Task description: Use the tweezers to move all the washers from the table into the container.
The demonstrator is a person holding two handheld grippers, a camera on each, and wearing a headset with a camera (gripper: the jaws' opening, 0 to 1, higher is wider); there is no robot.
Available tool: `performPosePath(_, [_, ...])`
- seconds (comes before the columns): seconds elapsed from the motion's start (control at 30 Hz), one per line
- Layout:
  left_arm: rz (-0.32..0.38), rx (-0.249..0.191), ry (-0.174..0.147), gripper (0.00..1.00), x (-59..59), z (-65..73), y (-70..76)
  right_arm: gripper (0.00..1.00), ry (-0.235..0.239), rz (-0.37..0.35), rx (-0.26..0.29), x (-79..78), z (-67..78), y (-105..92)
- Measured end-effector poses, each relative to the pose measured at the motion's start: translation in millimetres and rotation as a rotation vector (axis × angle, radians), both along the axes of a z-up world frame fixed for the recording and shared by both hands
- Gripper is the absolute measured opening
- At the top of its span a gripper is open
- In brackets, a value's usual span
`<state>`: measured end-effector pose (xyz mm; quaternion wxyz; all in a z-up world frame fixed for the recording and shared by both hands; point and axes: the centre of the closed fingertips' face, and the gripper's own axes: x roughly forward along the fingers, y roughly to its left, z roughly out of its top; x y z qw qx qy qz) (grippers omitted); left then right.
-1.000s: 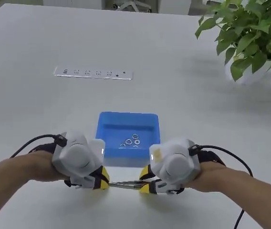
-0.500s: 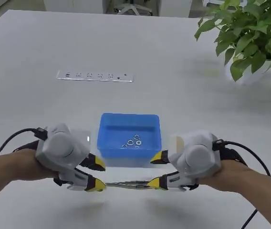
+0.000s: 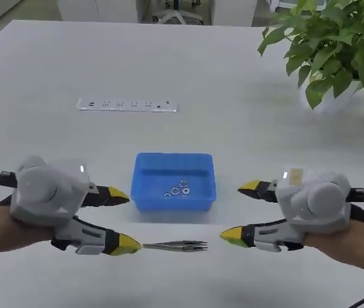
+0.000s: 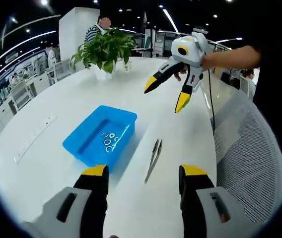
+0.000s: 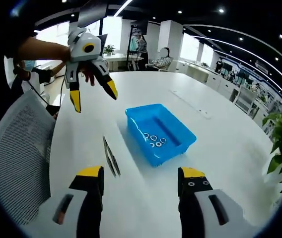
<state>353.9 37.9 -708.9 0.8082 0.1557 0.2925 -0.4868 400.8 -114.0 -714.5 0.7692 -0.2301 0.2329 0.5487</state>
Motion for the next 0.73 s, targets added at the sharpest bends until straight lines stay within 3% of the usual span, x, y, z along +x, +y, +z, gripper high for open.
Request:
performPosePath(0.23, [0.066,-0.059,-0.040,0.78,-0.4,13.6,-2.3,0.77,-0.007,-0.062,0.058,-1.7,6.8,-16.6])
performPosePath(0.5, [0.091,-0.059,-0.054,0.95,-6.3,11.9,-3.6,0.91,-0.024,-0.090,0.101,-5.7,12.7,-18.4])
performPosePath(0.63, [0.092,-0.064,-0.068,0.99,-5.6,11.0,-3.2,0.99,-0.038,-0.087,0.098,-8.4,11.4,-16.7])
performPosePath(0.73, [0.097,-0.073,-0.077,0.99,-4.6,13.1,-2.2,1.00,-0.049,-0.086,0.116,-8.5,14.8,-15.5])
